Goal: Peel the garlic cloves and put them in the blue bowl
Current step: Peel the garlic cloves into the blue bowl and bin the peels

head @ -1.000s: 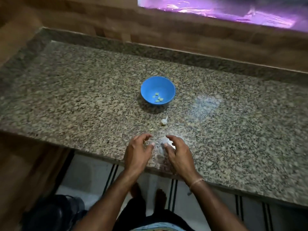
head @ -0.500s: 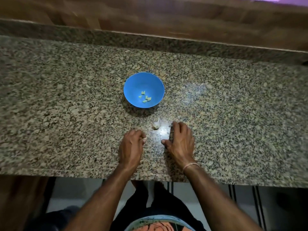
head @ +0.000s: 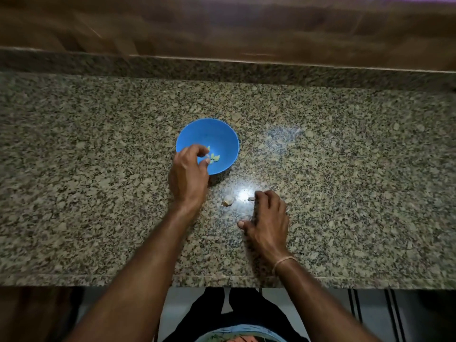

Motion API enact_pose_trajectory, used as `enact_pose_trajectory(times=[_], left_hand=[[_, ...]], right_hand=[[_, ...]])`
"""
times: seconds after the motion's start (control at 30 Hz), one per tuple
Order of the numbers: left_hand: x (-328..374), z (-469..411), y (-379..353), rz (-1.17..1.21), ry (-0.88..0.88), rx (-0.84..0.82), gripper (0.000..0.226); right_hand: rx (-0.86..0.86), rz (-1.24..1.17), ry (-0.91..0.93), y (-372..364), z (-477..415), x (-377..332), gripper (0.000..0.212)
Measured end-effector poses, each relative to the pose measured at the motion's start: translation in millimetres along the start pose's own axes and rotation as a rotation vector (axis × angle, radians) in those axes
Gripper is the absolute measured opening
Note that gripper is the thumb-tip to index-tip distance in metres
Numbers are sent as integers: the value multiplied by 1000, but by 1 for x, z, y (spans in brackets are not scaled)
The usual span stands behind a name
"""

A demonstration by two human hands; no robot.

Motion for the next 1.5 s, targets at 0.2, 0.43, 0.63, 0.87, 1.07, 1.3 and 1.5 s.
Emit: enact_pose_trajectory(times=[0.2, 0.43, 0.63, 0.87, 1.07, 1.3, 1.5], left_hand=[[9, 52, -13, -7, -84, 60, 19], [-18, 128, -72, -7, -20, -237, 25], [-15, 127, -76, 164, 170, -306, 11], [4, 147, -90, 1019, 633, -409, 12], [1, 157, -89, 1336, 737, -392, 23], [8, 163, -85, 1450, 835, -594, 23], [10, 165, -84, 1335, 844, -684, 24]], right_hand=[[21, -97, 163, 9, -8, 10, 63], [40, -98, 295, 14, -31, 17, 14], [-26, -193, 337, 15, -33, 28, 22], [-180, -639, 295, 18, 7, 30, 18], [-312, -961, 203, 25, 21, 34, 19], [-355, -1067, 224, 30, 29, 35, 11], [-389, -1071, 229, 33, 29, 38, 9]])
Point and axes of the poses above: each hand's wrist, its own z-axis away from the middle knuckle, its own y-axis out of the back of the hand, x = y × z, the point moved 2 cm from there along -z, towards the middle knuckle, and after that the axes turned 9 degrees about -x, right-handed, at the moved point
